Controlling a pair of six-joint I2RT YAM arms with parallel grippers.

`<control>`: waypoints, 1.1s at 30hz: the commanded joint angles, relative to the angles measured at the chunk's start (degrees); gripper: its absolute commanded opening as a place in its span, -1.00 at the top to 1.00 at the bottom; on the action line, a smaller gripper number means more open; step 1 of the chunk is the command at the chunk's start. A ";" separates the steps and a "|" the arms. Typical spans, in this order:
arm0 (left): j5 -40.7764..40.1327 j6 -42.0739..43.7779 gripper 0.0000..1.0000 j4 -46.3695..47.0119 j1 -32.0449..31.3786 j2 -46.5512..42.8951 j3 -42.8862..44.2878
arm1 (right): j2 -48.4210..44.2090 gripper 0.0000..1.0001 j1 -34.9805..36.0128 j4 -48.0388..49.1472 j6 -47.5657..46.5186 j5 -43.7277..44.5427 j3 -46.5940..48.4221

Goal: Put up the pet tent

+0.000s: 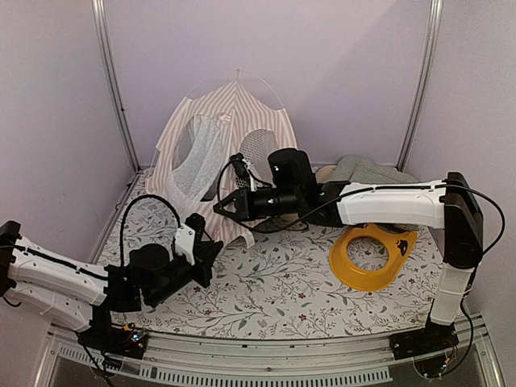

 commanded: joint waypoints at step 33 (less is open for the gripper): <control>6.59 -7.07 0.43 -19.67 8.09 -12.90 2.47 | 0.94 1.00 2.45 -2.01 -4.99 13.87 4.85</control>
